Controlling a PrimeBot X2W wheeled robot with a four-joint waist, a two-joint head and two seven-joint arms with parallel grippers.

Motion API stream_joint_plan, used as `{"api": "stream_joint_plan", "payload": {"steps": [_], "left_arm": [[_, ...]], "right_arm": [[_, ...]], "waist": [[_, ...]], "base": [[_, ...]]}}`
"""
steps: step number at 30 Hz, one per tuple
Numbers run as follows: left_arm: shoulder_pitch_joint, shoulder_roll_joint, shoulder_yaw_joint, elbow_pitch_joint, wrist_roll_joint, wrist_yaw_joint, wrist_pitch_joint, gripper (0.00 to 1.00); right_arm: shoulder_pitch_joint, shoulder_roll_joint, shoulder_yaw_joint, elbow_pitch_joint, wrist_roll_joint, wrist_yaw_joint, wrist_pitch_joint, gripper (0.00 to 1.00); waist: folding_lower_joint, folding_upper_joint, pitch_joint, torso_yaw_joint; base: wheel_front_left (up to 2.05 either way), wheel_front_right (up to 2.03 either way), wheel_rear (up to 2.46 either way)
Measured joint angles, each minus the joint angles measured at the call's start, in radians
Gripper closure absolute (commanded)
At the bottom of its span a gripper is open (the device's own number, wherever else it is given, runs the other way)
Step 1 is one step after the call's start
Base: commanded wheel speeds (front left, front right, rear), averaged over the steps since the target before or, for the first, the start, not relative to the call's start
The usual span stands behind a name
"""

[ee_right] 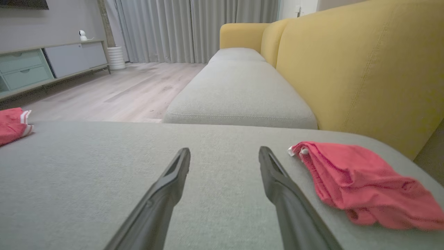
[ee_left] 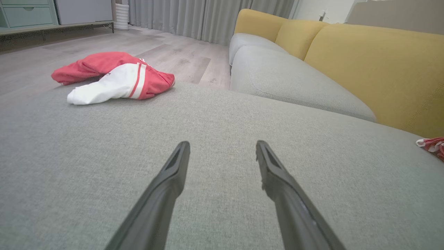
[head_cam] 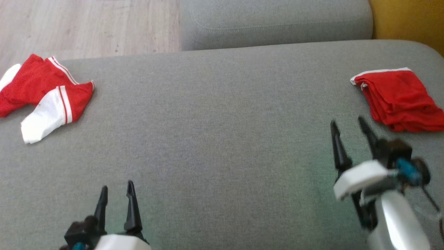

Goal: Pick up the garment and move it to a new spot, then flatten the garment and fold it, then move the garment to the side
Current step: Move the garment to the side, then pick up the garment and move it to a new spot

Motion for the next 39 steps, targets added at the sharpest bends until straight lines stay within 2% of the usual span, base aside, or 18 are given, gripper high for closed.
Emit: {"api": "stream_joint_plan", "payload": {"steps": [8,14,30,35,39], "left_arm": [[0.052,-0.008,-0.005,0.011,-0.007,-0.001,0.0,0.0],[0.054,-0.018,-0.017,0.021,-0.007,-0.001,-0.001,0.0],[0.053,-0.019,-0.021,0.021,-0.007,-0.003,-0.001,0.0],[0.049,-0.019,-0.025,0.021,-0.003,-0.007,-0.001,0.0],[0.046,-0.018,-0.027,0.021,0.002,-0.01,-0.001,0.0]], "right_arm": [[0.17,0.008,0.078,-0.094,0.158,0.0,-0.026,0.0],[0.195,0.009,0.143,-0.093,0.175,0.0,-0.026,0.0],[0.232,0.009,0.142,-0.082,0.175,0.0,-0.033,0.0],[0.232,0.009,0.14,-0.082,0.175,0.0,-0.027,0.0],[0.235,0.01,0.125,-0.082,0.175,0.0,-0.028,0.0]], "waist": [[0.0001,0.0,-0.033,0.011],[0.0002,0.0,-0.04,0.008],[0.0003,0.0,-0.04,0.015],[0.0003,0.0,-0.041,0.037],[0.0003,0.0,-0.043,0.08]], "base": [[0.0,0.0,0.0],[0.0,0.0,0.0],[0.0,0.0,0.0],[0.0,0.0,0.0],[0.0,0.0,0.0]]}}
